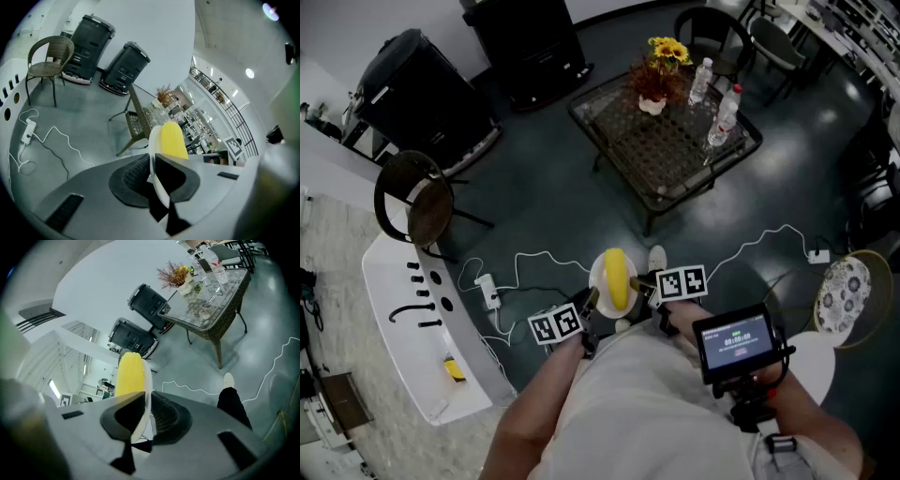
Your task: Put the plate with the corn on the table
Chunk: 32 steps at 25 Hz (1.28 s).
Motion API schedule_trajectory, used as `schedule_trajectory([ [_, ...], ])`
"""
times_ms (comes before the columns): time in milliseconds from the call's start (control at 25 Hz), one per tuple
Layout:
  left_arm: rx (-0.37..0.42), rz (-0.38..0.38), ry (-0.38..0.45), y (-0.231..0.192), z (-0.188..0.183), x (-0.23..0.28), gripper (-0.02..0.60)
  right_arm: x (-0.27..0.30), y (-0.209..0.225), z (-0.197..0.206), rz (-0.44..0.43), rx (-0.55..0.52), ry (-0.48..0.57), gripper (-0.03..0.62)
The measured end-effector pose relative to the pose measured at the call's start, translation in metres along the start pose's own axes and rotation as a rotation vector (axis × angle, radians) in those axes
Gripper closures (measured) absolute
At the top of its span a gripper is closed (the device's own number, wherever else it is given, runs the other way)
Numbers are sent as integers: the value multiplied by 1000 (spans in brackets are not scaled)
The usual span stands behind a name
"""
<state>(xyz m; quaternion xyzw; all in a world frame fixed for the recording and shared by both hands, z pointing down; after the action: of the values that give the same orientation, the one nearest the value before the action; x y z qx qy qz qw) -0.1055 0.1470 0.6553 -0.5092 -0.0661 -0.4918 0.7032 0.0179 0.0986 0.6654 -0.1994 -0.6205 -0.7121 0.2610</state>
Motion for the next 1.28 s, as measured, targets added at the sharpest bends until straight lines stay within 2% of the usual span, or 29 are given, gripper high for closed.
schedule_trajectory([
  [120, 11, 4, 59, 5, -8, -21, 538, 2, -28, 9, -31, -36, -7, 545],
  [360, 8, 20, 97, 34, 32, -55, 538, -37, -43, 55, -32, -65, 20, 548],
  [1280, 39, 58, 108, 35, 28, -64, 540, -39, -53, 60, -15, -98, 56, 548],
])
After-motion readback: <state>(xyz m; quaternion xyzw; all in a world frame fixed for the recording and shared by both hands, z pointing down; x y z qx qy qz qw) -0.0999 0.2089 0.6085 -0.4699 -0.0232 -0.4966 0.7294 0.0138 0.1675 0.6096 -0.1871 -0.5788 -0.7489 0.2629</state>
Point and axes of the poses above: the fingertips, and each gripper's own axes: x forward along the fingers, y to its right, z out of its underside, the point moved 1 cm from there along -x, backward along the fingers, and after that the axes turned 7 degrees about x, right-handed, at the moved point
